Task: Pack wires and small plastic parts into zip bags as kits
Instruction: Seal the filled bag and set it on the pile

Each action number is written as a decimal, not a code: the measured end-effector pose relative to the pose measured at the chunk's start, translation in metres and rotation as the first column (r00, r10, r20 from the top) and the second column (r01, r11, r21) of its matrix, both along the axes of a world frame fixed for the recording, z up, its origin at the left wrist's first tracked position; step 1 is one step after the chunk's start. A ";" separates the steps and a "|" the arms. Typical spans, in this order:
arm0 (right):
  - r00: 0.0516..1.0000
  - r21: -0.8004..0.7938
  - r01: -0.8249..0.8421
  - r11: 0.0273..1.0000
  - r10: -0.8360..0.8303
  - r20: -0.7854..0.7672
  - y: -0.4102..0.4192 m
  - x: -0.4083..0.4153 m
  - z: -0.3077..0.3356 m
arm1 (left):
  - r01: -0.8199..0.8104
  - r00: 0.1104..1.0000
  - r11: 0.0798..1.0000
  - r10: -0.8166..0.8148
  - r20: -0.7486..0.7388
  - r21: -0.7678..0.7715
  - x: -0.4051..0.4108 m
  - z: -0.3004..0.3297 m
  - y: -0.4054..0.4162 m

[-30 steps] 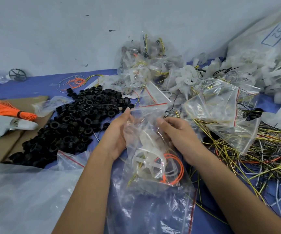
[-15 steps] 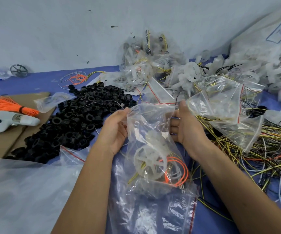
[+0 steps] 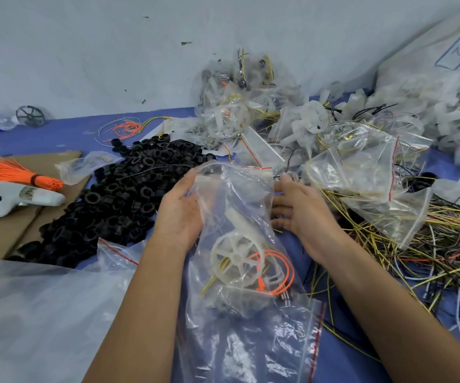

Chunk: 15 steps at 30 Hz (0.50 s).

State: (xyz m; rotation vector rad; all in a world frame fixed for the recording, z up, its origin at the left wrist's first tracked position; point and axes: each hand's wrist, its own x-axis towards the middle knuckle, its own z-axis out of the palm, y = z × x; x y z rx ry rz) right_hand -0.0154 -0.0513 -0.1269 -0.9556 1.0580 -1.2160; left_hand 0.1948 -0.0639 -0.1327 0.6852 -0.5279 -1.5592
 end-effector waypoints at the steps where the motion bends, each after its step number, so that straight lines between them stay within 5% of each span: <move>1: 1.000 -0.008 -0.017 1.000 0.017 -0.024 0.001 0.002 -0.001 | 0.066 0.997 0.997 -0.067 0.035 0.032 -0.004 0.002 0.002; 4: 0.998 -0.029 0.016 0.999 -0.017 -0.055 0.002 0.003 -0.003 | 0.238 0.963 0.966 -0.248 0.102 0.097 -0.013 0.004 0.010; 15: 0.989 -0.096 0.148 0.984 -0.148 0.006 0.000 -0.002 -0.006 | 0.426 0.874 0.902 -0.429 0.227 0.063 -0.009 0.001 0.020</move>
